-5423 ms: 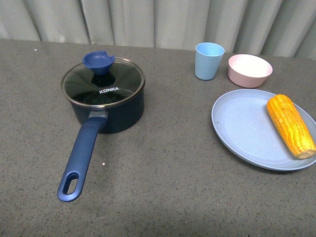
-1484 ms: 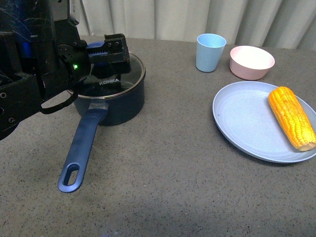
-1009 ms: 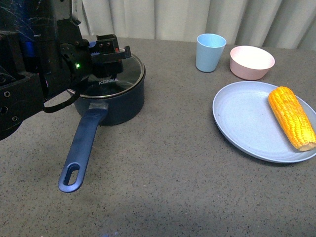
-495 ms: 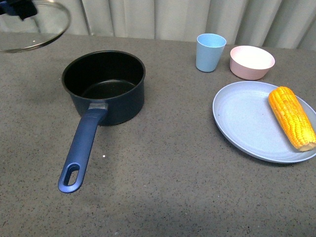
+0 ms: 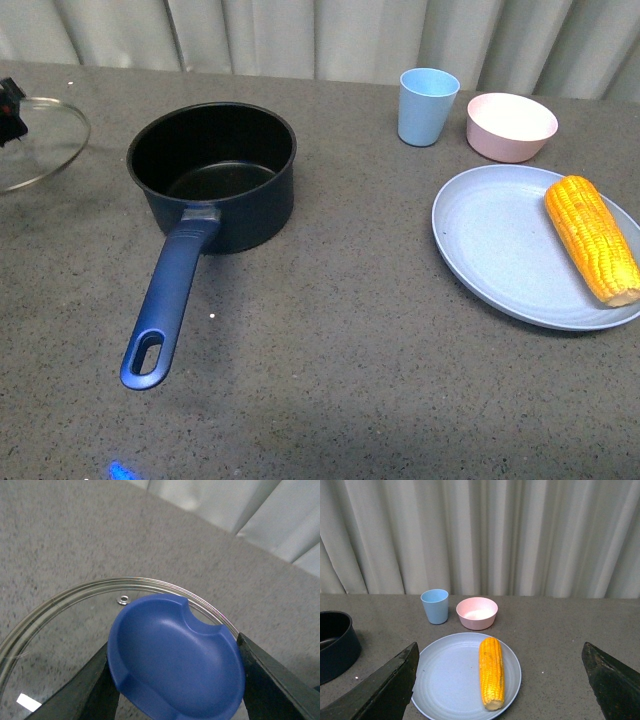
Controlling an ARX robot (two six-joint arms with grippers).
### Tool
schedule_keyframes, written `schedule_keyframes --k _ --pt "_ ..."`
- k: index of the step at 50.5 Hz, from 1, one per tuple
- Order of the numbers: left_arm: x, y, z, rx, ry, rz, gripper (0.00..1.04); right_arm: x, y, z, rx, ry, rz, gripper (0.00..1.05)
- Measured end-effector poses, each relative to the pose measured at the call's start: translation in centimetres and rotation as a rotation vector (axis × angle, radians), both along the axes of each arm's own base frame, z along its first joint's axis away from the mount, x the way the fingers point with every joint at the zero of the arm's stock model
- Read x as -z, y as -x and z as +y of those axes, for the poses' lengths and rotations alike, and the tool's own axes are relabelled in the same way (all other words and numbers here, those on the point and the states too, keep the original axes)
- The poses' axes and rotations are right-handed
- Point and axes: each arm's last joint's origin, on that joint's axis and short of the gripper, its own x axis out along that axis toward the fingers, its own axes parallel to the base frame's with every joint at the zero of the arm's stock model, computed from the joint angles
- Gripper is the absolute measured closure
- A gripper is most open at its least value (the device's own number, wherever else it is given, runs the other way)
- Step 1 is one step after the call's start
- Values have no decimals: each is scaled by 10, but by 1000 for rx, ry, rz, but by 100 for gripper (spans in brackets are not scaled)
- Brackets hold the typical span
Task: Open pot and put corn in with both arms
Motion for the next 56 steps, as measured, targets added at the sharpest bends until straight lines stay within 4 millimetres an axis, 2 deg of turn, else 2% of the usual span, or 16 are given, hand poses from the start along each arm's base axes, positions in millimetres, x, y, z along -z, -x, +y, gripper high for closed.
schedule_keyframes --k 10,22,31,33,39,47,56 --pt "25 4 7 -29 14 50 46 0 0 0 0 0 0 9" --pt "29 5 11 -43 19 53 46 0 0 0 0 0 0 9" --pt "22 4 11 -48 11 21 11 0 0 0 0 0 0 9" --pt "18 6 11 -51 10 16 5 0 0 0 0 0 0 9" --pt "-6 14 9 -71 3 -6 7 0 0 0 0 0 0 9" --pt "-49 30 2 -76 -18 -50 7 0 0 0 0 0 0 9" --pt "-112 73 -22 -64 -59 -116 7 0 0 0 0 0 0 9"
